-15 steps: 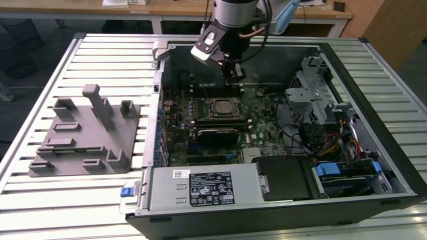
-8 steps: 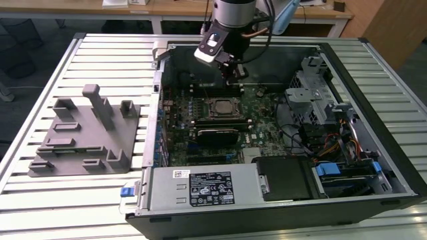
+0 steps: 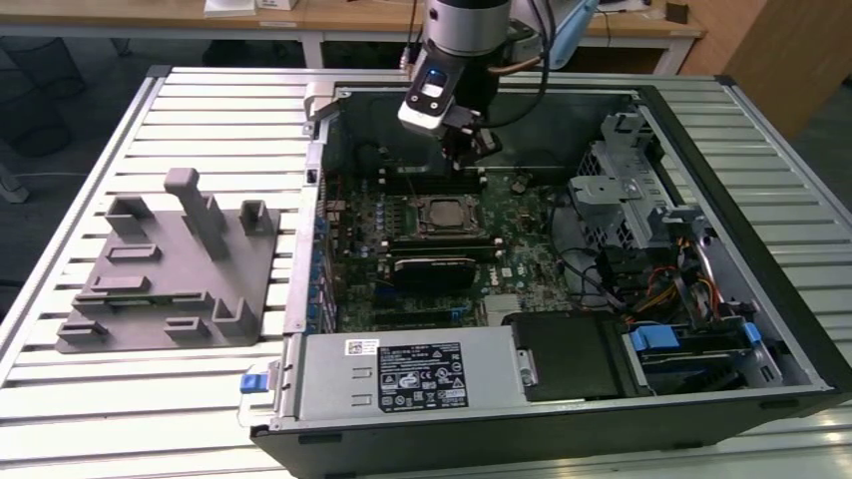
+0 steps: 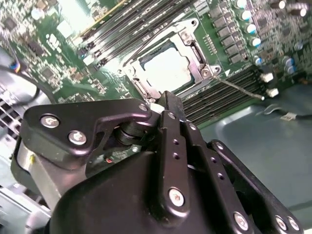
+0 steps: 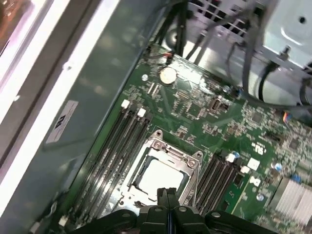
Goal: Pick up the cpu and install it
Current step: 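Install the first cpu locking lever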
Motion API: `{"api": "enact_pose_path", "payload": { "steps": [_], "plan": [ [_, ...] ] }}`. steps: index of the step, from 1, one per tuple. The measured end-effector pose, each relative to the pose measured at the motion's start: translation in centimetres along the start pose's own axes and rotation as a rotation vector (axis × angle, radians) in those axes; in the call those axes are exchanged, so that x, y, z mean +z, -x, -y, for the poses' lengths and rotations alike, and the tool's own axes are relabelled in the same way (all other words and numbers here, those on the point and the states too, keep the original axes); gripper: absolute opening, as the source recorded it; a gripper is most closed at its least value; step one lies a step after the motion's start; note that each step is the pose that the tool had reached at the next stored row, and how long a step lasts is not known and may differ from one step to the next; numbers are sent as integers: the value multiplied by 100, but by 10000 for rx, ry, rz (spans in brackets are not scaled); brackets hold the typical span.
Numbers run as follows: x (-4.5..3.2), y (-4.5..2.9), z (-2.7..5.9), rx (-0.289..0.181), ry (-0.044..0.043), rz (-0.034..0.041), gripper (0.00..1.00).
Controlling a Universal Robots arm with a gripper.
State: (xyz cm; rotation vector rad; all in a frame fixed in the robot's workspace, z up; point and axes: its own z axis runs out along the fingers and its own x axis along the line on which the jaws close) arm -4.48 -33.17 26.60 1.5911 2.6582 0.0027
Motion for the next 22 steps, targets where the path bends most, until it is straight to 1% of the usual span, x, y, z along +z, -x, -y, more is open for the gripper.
{"api": "enact_pose_path", "payload": {
  "steps": [11,22],
  "plan": [
    [10,0,0,-1994,59,-17,11],
    [23,-1,1,-3988,128,-53,11]
  ]
}}
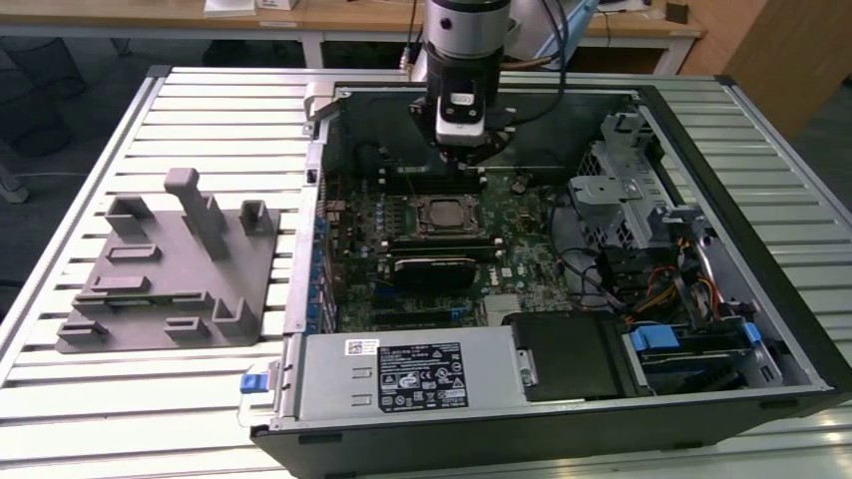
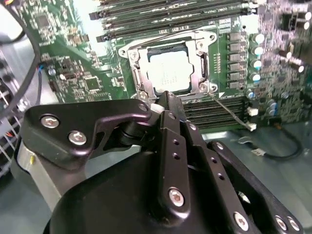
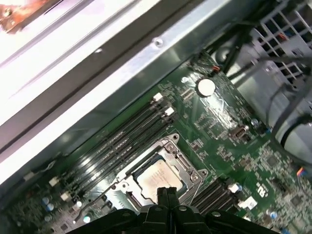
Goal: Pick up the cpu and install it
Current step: 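Install the first cpu locking lever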
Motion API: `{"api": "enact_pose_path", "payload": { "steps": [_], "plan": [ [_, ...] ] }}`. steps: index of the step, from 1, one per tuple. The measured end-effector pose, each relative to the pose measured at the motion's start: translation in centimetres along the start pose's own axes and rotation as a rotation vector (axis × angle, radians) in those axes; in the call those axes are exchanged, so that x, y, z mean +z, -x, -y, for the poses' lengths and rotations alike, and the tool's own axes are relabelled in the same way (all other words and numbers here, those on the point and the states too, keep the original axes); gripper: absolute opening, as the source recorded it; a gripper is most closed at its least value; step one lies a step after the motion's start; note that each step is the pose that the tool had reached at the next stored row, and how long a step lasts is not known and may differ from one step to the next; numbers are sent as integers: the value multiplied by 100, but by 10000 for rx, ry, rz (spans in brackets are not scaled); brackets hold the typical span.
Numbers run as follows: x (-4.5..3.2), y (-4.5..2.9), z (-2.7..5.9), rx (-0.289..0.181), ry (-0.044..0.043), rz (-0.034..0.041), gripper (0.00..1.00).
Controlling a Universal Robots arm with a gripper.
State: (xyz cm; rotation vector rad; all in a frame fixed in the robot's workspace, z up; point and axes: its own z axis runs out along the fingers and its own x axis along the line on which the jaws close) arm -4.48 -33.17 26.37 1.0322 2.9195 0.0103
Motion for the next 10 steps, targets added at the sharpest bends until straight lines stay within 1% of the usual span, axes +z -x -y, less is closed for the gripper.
{"api": "enact_pose_path", "payload": {
  "steps": [10],
  "plan": [
    [13,-1,0,-1830,73,-39,11]
  ]
}}
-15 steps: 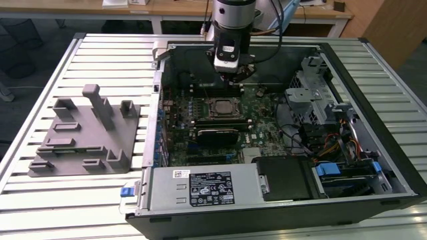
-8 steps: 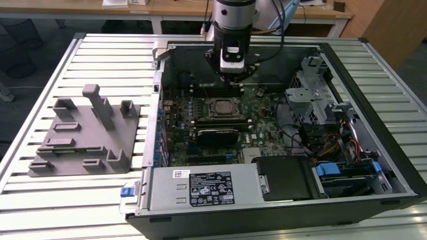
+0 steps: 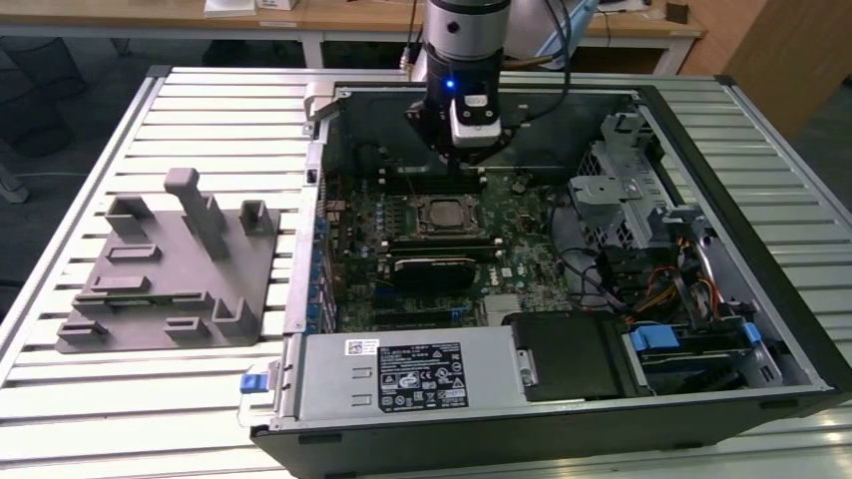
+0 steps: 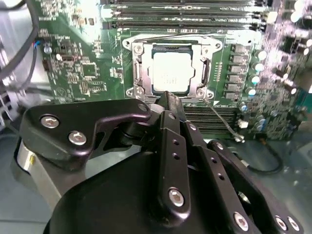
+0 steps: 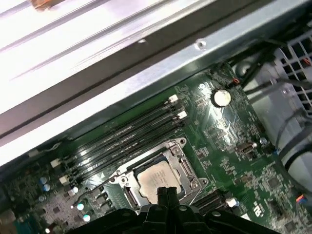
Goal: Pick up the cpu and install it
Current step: 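Install the first cpu locking lever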
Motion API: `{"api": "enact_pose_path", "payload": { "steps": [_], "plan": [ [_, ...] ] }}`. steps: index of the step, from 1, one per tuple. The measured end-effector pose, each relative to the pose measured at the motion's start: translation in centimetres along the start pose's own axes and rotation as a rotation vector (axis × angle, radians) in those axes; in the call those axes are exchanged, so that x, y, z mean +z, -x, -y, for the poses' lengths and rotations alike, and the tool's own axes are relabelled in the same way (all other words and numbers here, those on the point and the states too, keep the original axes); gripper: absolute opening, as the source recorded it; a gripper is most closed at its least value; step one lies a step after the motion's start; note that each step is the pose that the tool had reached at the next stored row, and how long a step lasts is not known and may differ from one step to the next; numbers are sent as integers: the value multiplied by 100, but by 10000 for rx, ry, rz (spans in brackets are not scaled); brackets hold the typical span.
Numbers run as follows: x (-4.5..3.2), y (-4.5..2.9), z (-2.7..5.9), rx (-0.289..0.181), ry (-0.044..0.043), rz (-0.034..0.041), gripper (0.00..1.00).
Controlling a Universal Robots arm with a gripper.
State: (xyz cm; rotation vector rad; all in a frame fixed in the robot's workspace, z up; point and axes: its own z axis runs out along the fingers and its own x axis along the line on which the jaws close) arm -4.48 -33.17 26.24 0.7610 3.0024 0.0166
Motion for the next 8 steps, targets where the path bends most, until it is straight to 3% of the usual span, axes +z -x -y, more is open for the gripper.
{"api": "enact_pose_path", "payload": {
  "steps": [8],
  "plan": [
    [13,-1,1,-1452,49,-26,11]
  ]
}}
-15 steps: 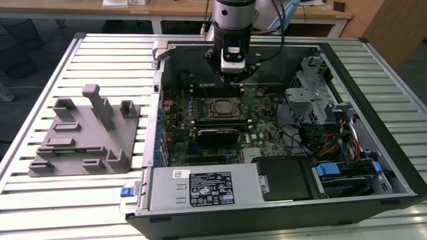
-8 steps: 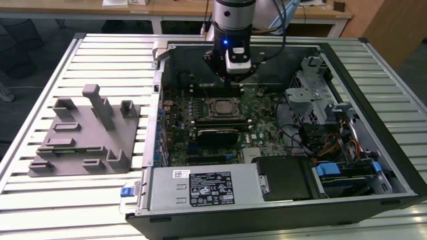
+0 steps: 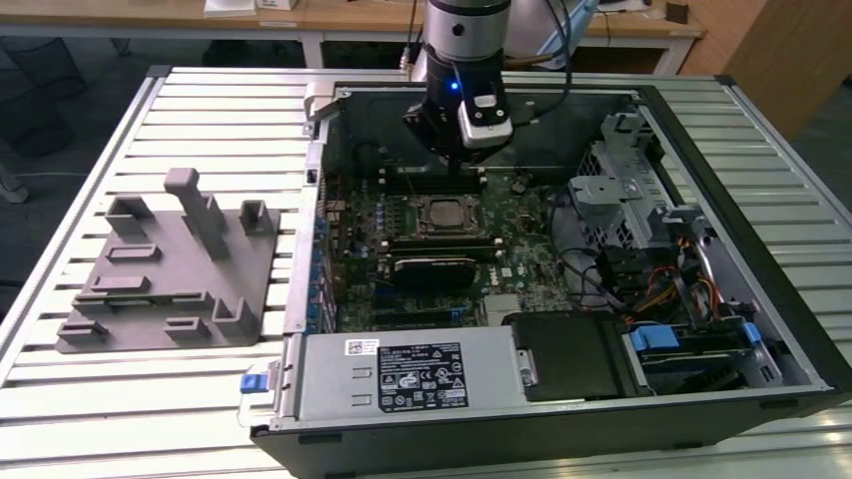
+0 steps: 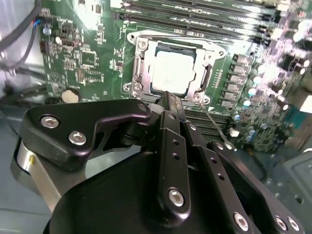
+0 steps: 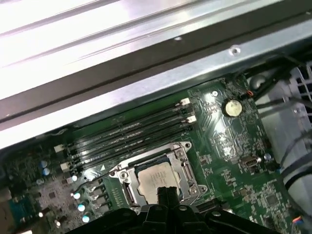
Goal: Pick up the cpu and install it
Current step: 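Install the first cpu locking lever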
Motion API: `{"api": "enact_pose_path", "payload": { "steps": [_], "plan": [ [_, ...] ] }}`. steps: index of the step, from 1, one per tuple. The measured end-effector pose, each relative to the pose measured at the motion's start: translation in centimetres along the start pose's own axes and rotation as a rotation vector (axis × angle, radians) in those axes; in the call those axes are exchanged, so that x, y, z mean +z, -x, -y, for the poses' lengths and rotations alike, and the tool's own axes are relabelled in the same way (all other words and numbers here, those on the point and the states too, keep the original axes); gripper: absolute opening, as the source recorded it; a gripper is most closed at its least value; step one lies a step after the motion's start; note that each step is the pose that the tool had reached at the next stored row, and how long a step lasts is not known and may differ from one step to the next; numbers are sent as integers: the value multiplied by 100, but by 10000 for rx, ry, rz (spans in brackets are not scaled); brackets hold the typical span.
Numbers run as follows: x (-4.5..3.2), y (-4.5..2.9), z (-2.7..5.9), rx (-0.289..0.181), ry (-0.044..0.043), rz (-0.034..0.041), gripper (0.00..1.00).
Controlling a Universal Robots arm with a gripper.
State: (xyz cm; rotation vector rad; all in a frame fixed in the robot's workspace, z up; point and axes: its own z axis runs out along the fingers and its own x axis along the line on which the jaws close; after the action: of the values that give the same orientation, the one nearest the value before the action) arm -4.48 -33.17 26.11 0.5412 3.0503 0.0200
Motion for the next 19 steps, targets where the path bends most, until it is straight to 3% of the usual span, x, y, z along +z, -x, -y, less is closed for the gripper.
{"api": "enact_pose_path", "payload": {
  "steps": [3,9,19],
  "plan": [
    [3,0,-1,-492,16,-22,11],
    [4,-12,-18,-843,-7,-89,11],
    [31,-14,-18,-2630,41,-130,11]
  ]
}}
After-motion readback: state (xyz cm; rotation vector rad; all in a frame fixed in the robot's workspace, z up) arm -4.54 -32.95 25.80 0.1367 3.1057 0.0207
